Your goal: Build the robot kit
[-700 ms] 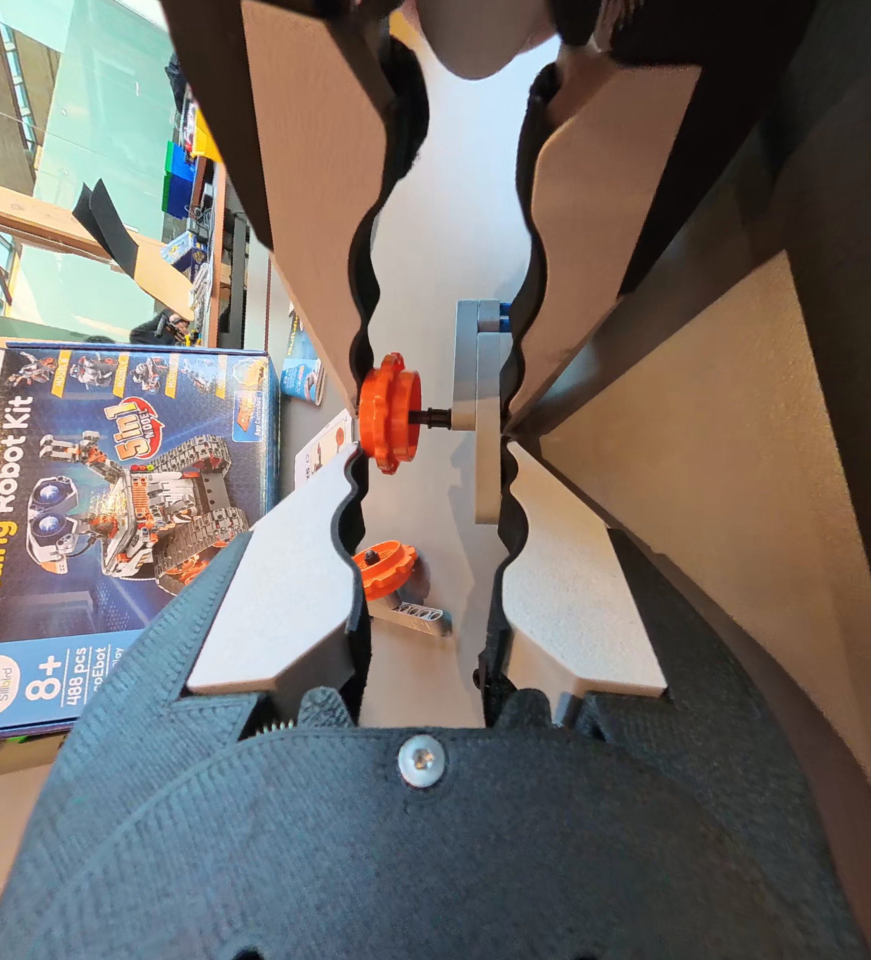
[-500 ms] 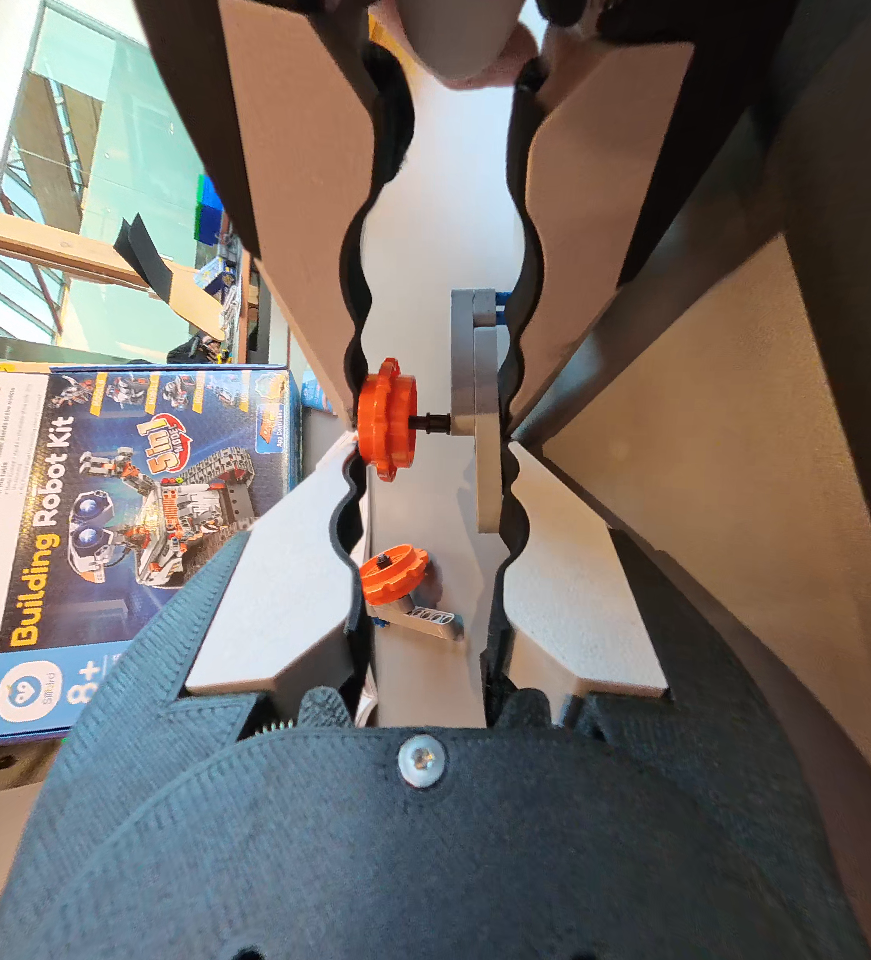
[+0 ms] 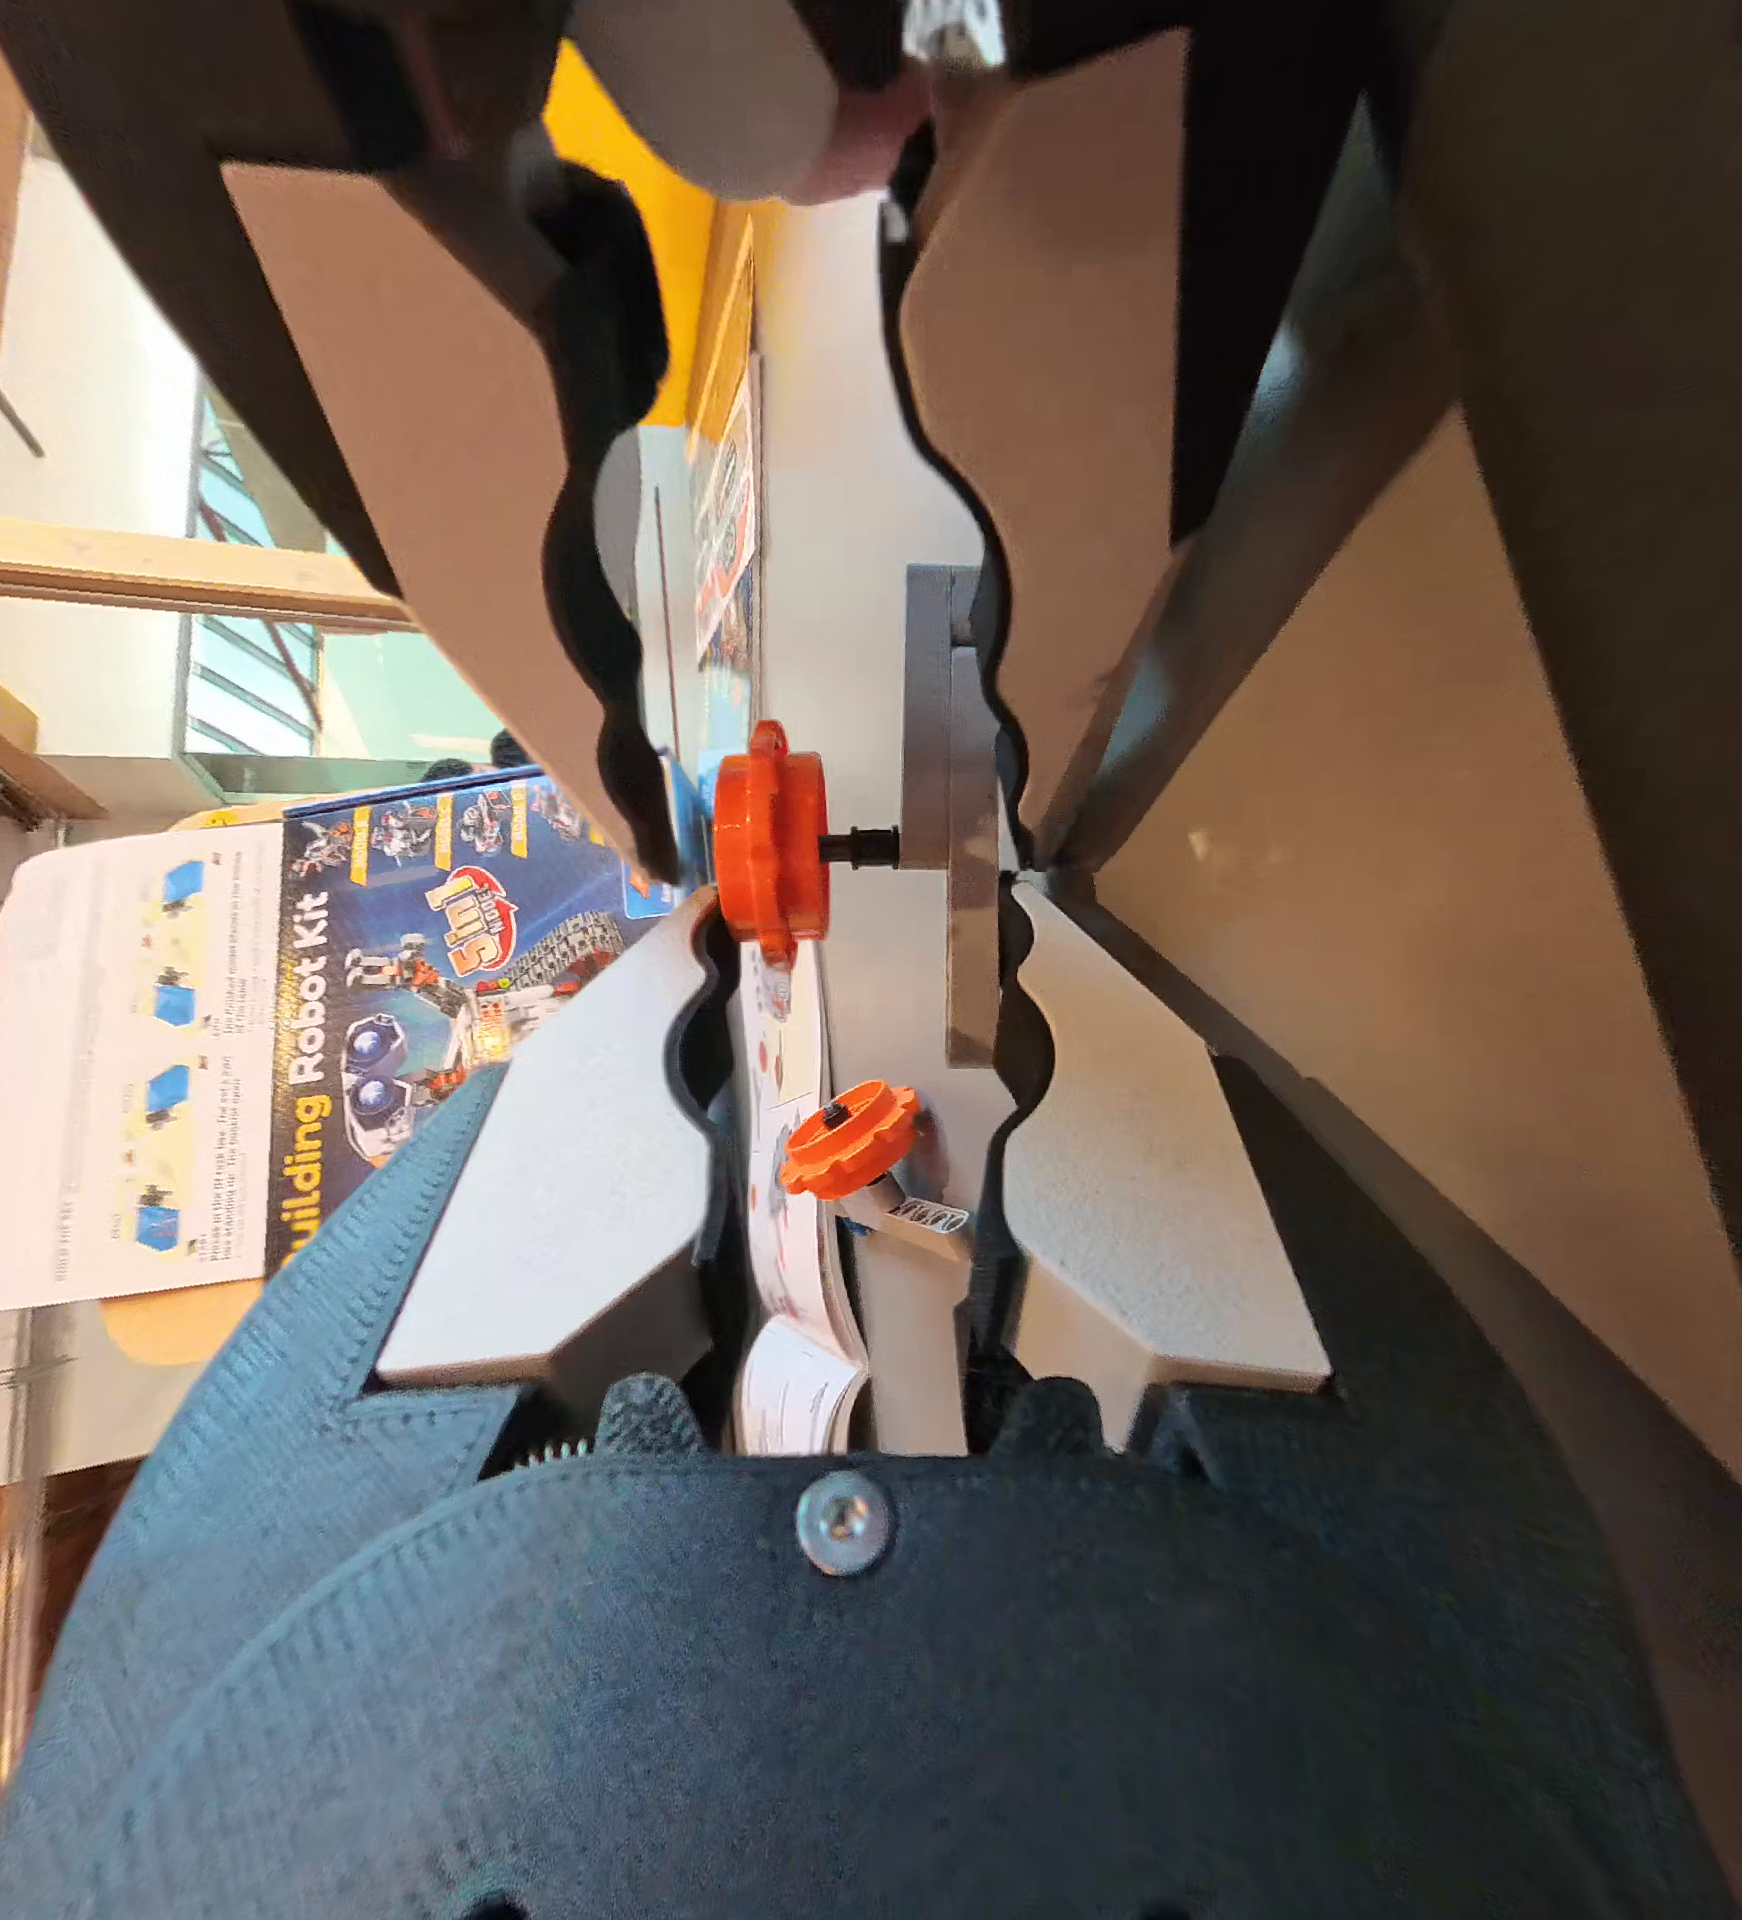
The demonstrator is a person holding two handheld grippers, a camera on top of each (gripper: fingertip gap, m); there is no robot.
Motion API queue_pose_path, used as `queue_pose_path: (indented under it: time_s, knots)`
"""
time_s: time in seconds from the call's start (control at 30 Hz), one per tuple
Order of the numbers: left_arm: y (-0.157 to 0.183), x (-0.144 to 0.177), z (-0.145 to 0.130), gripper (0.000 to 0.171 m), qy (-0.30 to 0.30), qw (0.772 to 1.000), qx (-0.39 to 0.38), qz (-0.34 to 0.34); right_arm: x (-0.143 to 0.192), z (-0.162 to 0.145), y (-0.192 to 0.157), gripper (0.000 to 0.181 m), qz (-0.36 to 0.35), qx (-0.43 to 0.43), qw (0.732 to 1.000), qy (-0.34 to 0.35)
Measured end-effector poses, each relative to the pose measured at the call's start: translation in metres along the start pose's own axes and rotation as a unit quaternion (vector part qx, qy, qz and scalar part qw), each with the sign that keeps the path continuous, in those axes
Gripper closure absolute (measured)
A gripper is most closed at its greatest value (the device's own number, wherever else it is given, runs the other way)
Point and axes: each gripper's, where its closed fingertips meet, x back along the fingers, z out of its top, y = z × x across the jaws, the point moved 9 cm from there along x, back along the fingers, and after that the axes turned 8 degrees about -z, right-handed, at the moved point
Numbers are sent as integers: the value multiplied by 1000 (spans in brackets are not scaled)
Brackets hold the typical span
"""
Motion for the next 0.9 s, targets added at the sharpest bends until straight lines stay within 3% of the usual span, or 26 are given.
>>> queue_pose_path:
  time_s: [0.1, 0.7, 0.9]
  knots:
    - [0, 1, 2, 124, -5, 1000, -4, 6, -1, -2, -2, 130, 29, -17, 999, -9]
    - [-6, 2, 0, 123, 2, 999, 44, 10, 2, 2, 2, 132, -19, 5, 1000, -11]
    - [-6, 3, -2, 122, 12, 999, 28, 28, 2, 0, 4, 132, -14, -20, 1000, -6]
